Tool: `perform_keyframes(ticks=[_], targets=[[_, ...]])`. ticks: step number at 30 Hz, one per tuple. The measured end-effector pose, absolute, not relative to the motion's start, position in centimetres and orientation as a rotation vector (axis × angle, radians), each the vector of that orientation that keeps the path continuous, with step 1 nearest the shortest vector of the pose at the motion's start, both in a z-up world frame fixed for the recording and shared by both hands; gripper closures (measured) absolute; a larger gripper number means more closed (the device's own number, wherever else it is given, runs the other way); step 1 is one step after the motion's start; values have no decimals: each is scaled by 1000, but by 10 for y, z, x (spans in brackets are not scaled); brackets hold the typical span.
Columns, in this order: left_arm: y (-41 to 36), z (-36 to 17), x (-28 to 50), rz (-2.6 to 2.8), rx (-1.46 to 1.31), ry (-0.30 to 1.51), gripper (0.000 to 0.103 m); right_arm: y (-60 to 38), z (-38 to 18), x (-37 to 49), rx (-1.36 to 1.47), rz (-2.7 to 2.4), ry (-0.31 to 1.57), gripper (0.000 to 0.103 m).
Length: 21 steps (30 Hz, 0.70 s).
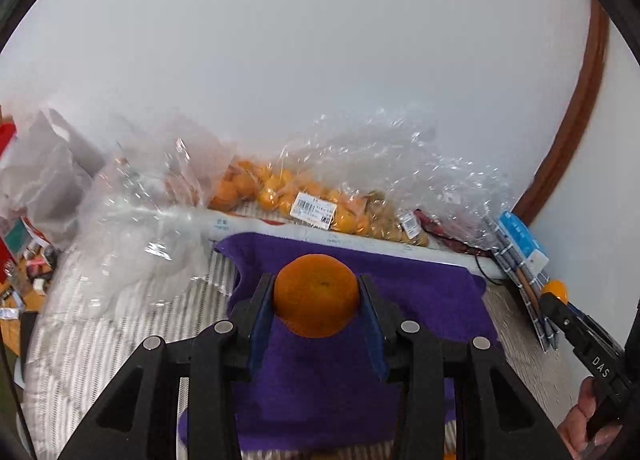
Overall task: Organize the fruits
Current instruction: 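Carry both oranges onto the purple towel and open both grippers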
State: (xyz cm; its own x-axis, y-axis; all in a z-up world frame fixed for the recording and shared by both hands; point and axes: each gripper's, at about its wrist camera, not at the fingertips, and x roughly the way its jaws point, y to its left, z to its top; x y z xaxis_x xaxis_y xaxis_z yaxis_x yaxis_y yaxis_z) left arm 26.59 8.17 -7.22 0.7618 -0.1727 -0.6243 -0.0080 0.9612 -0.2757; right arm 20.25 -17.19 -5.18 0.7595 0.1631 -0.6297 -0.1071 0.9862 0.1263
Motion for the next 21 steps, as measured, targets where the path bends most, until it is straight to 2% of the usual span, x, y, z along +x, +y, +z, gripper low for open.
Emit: perform_keyframes(ticks=[8, 21], targets=[[79, -119, 284, -95, -280, 782, 65, -158, -123, 240, 18, 160, 854, 69], [70, -148, 296, -105, -237, 875, 65, -154, -166, 252, -30, 170, 956, 69]])
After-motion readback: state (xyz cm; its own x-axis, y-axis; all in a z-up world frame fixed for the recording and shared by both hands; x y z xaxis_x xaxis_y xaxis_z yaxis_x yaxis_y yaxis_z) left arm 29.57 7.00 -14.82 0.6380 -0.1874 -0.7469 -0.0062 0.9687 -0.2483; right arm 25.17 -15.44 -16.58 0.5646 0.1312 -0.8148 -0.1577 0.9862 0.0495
